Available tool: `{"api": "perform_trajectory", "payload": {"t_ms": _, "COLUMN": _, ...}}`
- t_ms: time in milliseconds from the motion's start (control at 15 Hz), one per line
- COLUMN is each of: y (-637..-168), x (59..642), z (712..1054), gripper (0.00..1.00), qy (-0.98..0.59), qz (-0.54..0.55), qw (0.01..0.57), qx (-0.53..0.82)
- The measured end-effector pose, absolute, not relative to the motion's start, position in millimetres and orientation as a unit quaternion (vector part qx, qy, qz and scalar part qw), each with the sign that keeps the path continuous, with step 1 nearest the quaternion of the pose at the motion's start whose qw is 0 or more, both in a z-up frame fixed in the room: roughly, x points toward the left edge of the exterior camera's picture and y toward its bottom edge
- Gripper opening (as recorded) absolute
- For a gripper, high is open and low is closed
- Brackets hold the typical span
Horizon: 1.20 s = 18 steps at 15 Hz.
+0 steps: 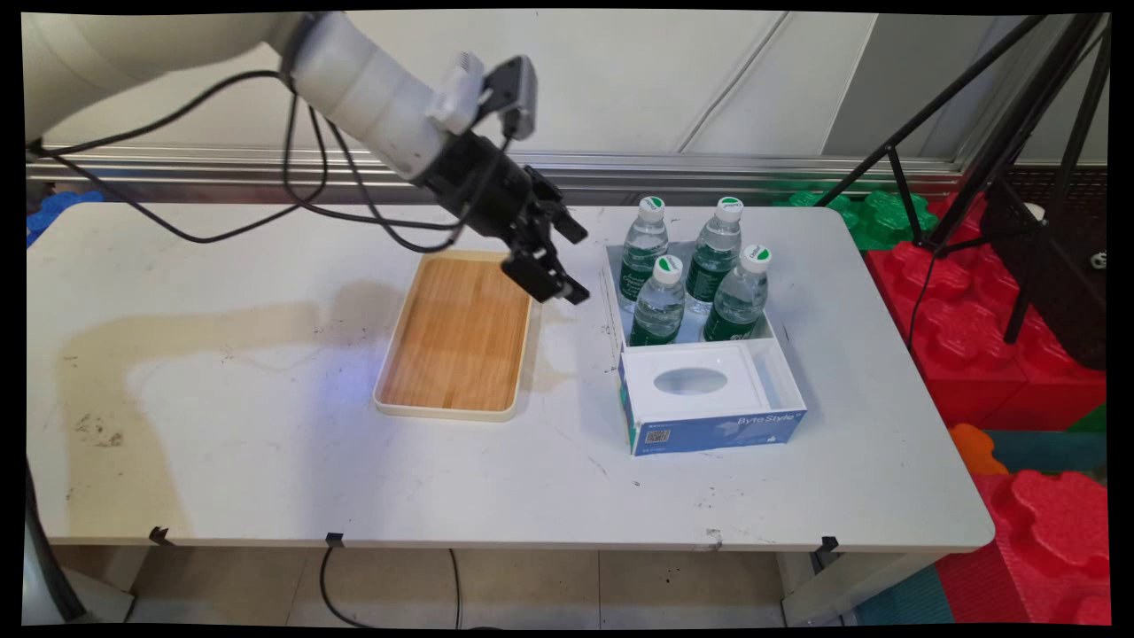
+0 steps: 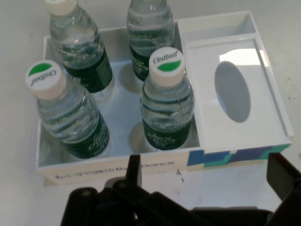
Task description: Pick up the green bottle from the white box
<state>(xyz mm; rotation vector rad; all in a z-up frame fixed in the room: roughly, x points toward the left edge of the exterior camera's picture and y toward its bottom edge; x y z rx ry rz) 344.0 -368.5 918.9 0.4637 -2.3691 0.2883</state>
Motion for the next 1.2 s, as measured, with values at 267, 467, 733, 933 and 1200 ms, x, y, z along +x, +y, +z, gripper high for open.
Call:
{"api": "perform_trajectory", "payload": {"t_ms": 267, "y": -382, "x": 325, "z": 902, "gripper": 1.0, "qy": -0.915, "qz": 0.11, "qw": 0.343, "qx": 0.182}}
{"api": "perform_trajectory", "payload": {"t_ms": 467, "y": -392, "x": 312, "z": 889, "gripper": 1.0, "qy": -0.916, "qz": 0.109, "qw": 0.339, "qx": 0.186}}
{"api": "perform_trajectory", "payload": {"t_ms": 733, "y": -406, "x": 294, "z": 867, "gripper": 1.0, "qy": -0.917, "qz": 0.105, "qw": 0.335, "qx": 0.188}}
{"api": "perform_trajectory", "payload": {"t_ms": 933, "y": -419, "x": 279, "z": 850, "gripper": 1.0, "qy": -0.917, "qz": 0.103, "qw": 0.334, "qx": 0.191}}
{"api": "perform_trajectory", "payload": {"t_ms": 1200, "y": -429, "x": 266, "z": 836, "gripper": 1.0, "qy": -0.916, "qz": 0.102, "qw": 0.335, "qx": 0.195}}
